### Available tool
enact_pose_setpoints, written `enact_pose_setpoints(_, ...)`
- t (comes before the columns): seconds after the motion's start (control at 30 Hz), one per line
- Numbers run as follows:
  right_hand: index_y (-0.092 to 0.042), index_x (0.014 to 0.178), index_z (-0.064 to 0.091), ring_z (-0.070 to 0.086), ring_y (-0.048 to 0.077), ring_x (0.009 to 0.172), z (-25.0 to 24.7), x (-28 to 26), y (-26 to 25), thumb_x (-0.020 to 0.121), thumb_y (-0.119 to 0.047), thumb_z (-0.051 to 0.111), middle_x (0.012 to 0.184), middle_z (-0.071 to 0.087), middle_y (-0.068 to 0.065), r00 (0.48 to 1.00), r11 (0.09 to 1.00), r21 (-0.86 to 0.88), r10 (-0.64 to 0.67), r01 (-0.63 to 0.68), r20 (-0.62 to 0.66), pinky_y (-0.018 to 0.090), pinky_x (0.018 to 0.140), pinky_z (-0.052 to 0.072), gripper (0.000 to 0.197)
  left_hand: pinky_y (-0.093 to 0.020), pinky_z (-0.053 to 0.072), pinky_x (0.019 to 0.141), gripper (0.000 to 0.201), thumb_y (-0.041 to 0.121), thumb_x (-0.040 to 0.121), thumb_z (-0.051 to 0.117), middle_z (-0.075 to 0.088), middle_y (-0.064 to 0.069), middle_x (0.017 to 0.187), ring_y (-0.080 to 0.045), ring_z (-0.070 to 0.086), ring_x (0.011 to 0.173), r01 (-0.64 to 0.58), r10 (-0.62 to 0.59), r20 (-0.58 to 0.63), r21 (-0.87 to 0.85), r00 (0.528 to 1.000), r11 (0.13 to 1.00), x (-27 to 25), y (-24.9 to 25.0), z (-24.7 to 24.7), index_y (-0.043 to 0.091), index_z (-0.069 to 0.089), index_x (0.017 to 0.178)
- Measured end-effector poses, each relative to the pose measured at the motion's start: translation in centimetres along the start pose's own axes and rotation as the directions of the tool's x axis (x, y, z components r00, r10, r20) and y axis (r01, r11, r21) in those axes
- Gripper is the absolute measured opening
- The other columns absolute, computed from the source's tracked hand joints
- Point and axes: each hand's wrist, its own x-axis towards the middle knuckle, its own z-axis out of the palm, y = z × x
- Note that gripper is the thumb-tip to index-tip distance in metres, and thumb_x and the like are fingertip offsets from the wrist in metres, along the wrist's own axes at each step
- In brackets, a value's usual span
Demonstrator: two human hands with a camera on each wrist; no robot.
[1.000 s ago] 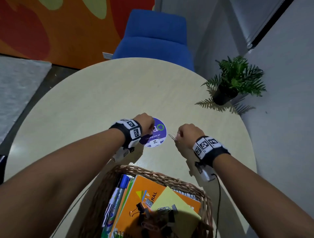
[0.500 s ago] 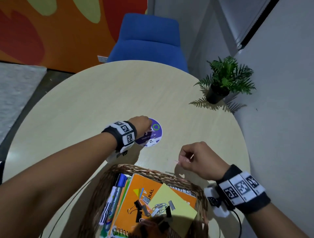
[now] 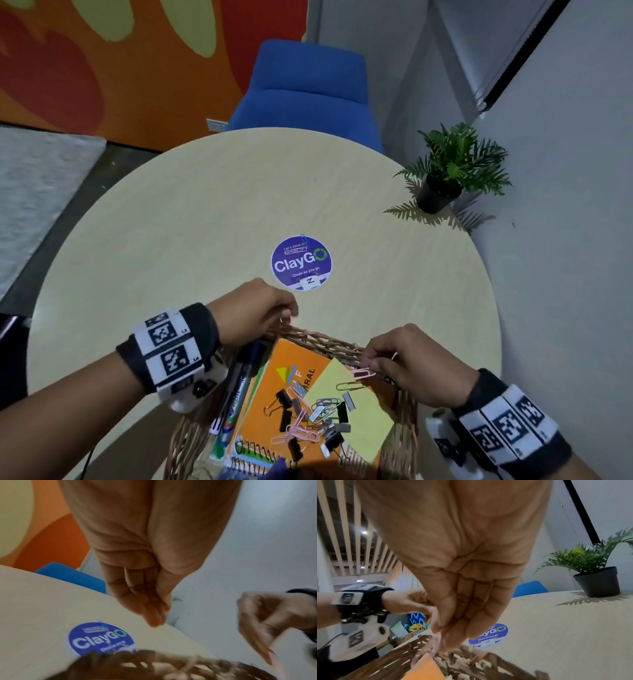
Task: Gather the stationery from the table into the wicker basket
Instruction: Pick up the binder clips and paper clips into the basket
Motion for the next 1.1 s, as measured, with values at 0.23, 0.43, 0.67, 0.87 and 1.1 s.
enact_pose_setpoints(0.23, -0.027, 0.094, 0.075, 0.067, 0.008, 0.077, -0.5, 1.8, -0.3, 0.088, -0.024, 0.066, 0.088, 0.075, -0.009, 0.998, 0.997, 0.066, 0.038, -0.035, -0.052, 0.027, 0.073, 0.055, 0.011, -0.033, 0.046, 0.081, 0.019, 0.017, 0.09, 0.054, 0.07, -0.009, 0.105, -0.029, 0.062, 0.098, 0.206, -0.171, -0.211, 0.16, 0.962, 0.965, 7.2, -4.9, -2.6, 0.012, 0.066, 0.104)
enact_pose_setpoints(0.43, -0.017, 0.097, 0.073, 0.061, 0.011, 0.073, -2.7, 9.9, 0.5, 0.091, -0.017, 0.064, 0.085, 0.068, -0.005, 0.974, 0.993, 0.089, 0.094, -0.077, -0.208, 0.022, 0.072, 0.045, 0.011, -0.035, 0.049, 0.083, 0.024, 0.025, 0.087, 0.063, 0.067, -0.011, 0.111, -0.03, 0.061, 0.102, 0.257, -0.245, -0.085, 0.209, 0.966, 0.944, 13.7, -7.1, -1.9, 0.012, 0.065, 0.107)
enact_pose_setpoints(0.67, -0.013, 0.126, 0.06, 0.06, 0.022, 0.091, -4.2, 20.0, 0.6, 0.093, -0.013, 0.061, 0.109, 0.07, 0.012, 0.954, 0.975, 0.086, 0.219, -0.206, -0.203, 0.023, 0.079, 0.042, 0.034, -0.036, 0.05, 0.078, 0.015, 0.015, 0.083, 0.062, 0.068, -0.016, 0.102, -0.035, 0.064, 0.094, 0.315, -0.305, -0.089, 0.15, 0.948, 0.937, 16.2, -8.4, -0.4, 0.007, 0.066, 0.096)
enact_pose_setpoints(0.87, 0.001, 0.104, 0.071, 0.065, 0.033, 0.106, -3.6, 25.7, 0.4, 0.088, -0.012, 0.067, 0.112, 0.07, 0.018, 0.886, 0.918, 0.05, 0.394, -0.395, -0.242, 0.038, 0.092, 0.055, 0.021, -0.034, 0.053, 0.071, 0.01, 0.007, 0.076, 0.065, 0.069, -0.012, 0.089, -0.031, 0.065, 0.081, 0.372, -0.372, -0.031, 0.149, 0.928, 0.916, 13.6, -9.9, -0.6, 0.006, 0.066, 0.085)
enact_pose_setpoints(1.1, 0.0, 0.089, 0.072, 0.066, 0.032, 0.075, -2.1, 28.5, -0.5, 0.08, -0.028, 0.078, 0.092, 0.073, 0.017, 0.838, 0.872, 0.054, 0.484, -0.487, -0.253, 0.032, 0.07, 0.055, 0.03, -0.018, 0.04, 0.053, 0.02, 0.005, 0.085, 0.057, 0.065, 0.003, 0.068, -0.013, 0.058, 0.061, 0.349, -0.415, -0.154, -0.332, 0.897, 0.876, 7.8, -12.8, 0.1, 0.017, 0.058, 0.068)
